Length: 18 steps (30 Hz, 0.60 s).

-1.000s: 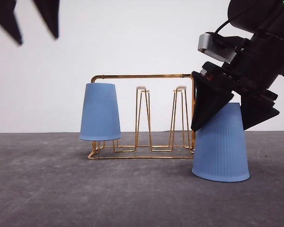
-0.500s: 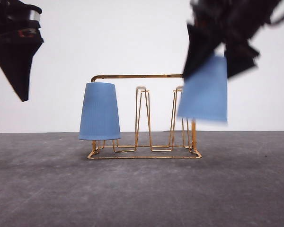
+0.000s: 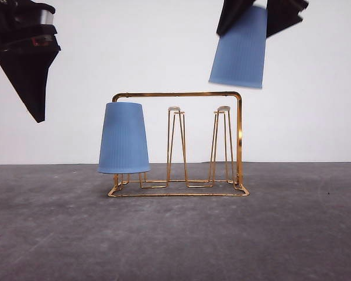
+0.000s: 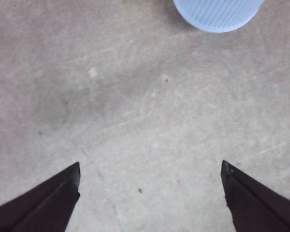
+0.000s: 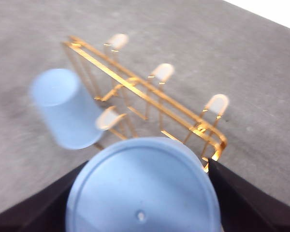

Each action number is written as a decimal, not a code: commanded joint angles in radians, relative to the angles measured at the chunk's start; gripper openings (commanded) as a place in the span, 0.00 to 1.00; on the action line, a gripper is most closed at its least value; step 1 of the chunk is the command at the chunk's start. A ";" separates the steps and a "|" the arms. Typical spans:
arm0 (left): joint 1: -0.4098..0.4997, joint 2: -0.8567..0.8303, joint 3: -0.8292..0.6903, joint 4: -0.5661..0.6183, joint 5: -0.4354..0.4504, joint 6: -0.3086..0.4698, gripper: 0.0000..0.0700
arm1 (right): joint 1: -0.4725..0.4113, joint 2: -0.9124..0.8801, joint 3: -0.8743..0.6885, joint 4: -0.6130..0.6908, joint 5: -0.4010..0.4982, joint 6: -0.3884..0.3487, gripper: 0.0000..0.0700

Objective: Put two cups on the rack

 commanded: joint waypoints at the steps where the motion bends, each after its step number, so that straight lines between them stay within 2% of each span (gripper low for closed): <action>1: -0.005 0.010 0.012 0.009 0.013 -0.004 0.79 | 0.005 0.052 0.014 0.019 0.002 -0.011 0.59; 7: -0.005 0.010 0.012 0.011 0.016 -0.004 0.79 | 0.006 0.177 0.014 0.080 0.031 -0.011 0.61; 10: -0.005 0.010 0.012 0.011 0.016 -0.004 0.79 | 0.006 0.222 0.014 0.102 0.028 -0.011 0.83; 12: -0.005 0.010 0.012 0.010 0.016 -0.004 0.79 | 0.006 0.235 0.014 0.105 0.027 -0.010 0.94; 18: -0.005 0.010 0.012 0.013 0.016 -0.004 0.79 | 0.006 0.237 0.019 0.122 0.027 -0.003 0.96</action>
